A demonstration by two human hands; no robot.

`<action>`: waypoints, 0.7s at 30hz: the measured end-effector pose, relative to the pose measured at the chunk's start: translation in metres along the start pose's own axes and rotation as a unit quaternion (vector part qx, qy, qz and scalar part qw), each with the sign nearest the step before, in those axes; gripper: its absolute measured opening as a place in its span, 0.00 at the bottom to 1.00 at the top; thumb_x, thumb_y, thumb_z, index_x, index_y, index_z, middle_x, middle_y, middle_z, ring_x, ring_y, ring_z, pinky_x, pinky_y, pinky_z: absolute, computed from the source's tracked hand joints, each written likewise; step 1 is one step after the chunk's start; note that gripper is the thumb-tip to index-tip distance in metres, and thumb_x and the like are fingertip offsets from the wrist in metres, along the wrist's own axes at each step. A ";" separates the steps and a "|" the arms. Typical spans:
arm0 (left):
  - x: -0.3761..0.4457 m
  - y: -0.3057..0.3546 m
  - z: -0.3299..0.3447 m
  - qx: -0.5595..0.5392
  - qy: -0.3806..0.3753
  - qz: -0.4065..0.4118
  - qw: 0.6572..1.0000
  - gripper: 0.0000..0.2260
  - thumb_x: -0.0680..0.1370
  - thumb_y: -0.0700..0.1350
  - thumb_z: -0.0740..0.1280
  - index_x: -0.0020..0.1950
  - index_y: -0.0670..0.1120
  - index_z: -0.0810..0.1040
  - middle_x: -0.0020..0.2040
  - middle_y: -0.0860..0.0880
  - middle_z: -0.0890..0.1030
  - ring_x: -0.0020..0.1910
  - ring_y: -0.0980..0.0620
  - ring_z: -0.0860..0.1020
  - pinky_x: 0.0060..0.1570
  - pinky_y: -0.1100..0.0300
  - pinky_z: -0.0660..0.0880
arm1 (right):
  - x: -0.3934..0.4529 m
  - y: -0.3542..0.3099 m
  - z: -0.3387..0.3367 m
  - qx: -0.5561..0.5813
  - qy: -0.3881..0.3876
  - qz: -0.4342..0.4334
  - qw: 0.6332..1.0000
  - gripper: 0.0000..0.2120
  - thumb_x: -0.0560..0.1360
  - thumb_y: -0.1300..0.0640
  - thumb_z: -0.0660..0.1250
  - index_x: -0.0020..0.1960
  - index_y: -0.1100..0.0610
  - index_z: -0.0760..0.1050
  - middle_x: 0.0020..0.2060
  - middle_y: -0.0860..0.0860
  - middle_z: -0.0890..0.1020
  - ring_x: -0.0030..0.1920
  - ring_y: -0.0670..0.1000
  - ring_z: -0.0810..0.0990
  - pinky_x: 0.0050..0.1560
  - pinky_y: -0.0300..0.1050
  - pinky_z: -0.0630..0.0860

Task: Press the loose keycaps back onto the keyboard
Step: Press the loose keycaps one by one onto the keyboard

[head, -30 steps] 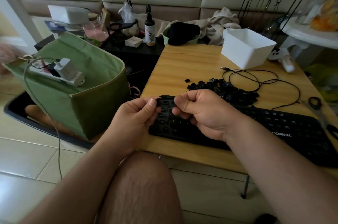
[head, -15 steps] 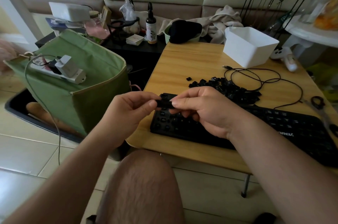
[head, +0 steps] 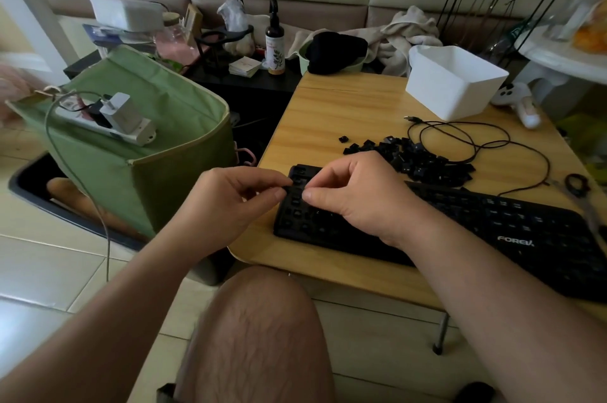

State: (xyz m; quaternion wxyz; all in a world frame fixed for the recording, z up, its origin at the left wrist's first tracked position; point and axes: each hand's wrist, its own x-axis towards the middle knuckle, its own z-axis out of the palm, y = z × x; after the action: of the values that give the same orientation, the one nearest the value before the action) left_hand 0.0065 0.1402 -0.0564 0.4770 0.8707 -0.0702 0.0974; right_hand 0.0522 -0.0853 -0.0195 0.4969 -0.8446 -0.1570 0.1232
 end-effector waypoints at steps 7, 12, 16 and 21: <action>0.000 -0.012 0.009 0.086 0.003 -0.051 0.995 0.09 0.81 0.50 0.71 0.52 0.67 0.82 0.46 0.67 0.83 0.50 0.68 0.80 0.48 0.71 0.75 | 0.003 0.022 0.022 -0.241 0.023 -0.154 0.958 0.05 0.76 0.50 0.74 0.41 0.47 0.84 0.40 0.42 0.85 0.47 0.47 0.80 0.59 0.51 0.77; 0.001 -0.009 0.014 0.097 -0.028 -0.046 0.994 0.05 0.80 0.52 0.71 0.51 0.64 0.84 0.46 0.66 0.83 0.50 0.69 0.79 0.46 0.75 0.72 | 0.006 0.030 0.026 -0.311 0.021 -0.221 0.924 0.07 0.76 0.52 0.73 0.39 0.48 0.83 0.39 0.40 0.84 0.44 0.48 0.72 0.49 0.52 0.76; 0.001 -0.011 0.015 0.102 -0.036 -0.039 0.993 0.04 0.79 0.52 0.72 0.51 0.62 0.85 0.46 0.64 0.84 0.49 0.67 0.80 0.45 0.72 0.74 | 0.006 0.029 0.028 -0.344 0.040 -0.260 0.901 0.09 0.74 0.56 0.72 0.36 0.51 0.79 0.35 0.42 0.80 0.43 0.51 0.68 0.44 0.53 0.76; 0.002 -0.013 0.016 0.106 -0.033 -0.037 0.993 0.05 0.80 0.51 0.72 0.52 0.61 0.86 0.46 0.64 0.84 0.48 0.66 0.80 0.46 0.71 0.75 | 0.003 0.028 0.034 -0.362 0.061 -0.273 0.889 0.09 0.73 0.58 0.72 0.34 0.53 0.78 0.34 0.44 0.78 0.43 0.53 0.69 0.40 0.53 0.75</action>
State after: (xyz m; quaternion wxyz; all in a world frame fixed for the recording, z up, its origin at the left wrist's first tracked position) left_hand 0.0127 0.1335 -0.0753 0.3822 0.9213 -0.0430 0.0576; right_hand 0.0469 -0.0696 -0.0602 0.1791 -0.8954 -0.3848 -0.1346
